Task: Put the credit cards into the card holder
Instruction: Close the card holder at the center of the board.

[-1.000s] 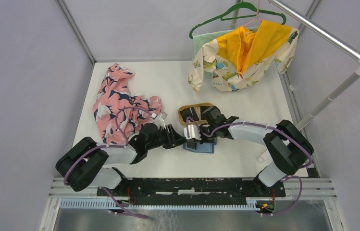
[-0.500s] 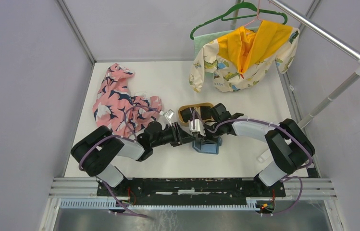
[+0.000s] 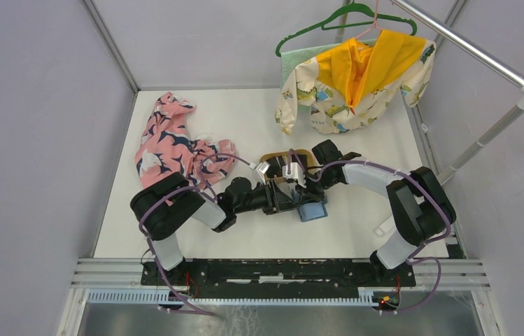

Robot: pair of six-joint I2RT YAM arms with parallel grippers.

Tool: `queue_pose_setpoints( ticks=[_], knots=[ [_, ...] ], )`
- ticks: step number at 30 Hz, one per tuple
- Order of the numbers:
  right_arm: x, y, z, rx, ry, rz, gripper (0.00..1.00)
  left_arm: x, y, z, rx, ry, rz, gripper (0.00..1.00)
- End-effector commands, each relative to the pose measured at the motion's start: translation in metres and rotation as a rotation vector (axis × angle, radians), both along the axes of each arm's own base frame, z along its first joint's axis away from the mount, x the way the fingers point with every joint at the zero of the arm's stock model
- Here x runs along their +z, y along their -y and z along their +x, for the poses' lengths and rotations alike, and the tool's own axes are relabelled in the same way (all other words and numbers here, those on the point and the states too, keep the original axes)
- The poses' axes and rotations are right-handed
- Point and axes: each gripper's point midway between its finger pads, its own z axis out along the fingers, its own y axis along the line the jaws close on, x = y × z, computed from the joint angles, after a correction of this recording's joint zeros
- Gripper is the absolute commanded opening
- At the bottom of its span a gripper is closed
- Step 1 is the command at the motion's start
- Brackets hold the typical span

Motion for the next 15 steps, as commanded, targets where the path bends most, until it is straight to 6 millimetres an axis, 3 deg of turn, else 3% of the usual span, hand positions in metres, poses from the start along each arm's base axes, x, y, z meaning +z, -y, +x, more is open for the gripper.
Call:
queue_pose_setpoints(
  ticks=[1, 9, 15],
  knots=[
    [0.017, 0.007, 0.008, 0.035, 0.041, -0.006, 0.16, 0.017, 0.018, 0.005, -0.017, 0.023, -0.068, 0.48],
    [0.032, 0.032, 0.021, 0.007, 0.138, -0.06, 0.17, 0.013, 0.029, 0.015, -0.006, 0.036, -0.025, 0.49],
    [0.048, 0.049, 0.042, -0.093, 0.231, -0.054, 0.18, 0.016, 0.037, 0.023, -0.008, 0.062, -0.003, 0.49]
  ],
)
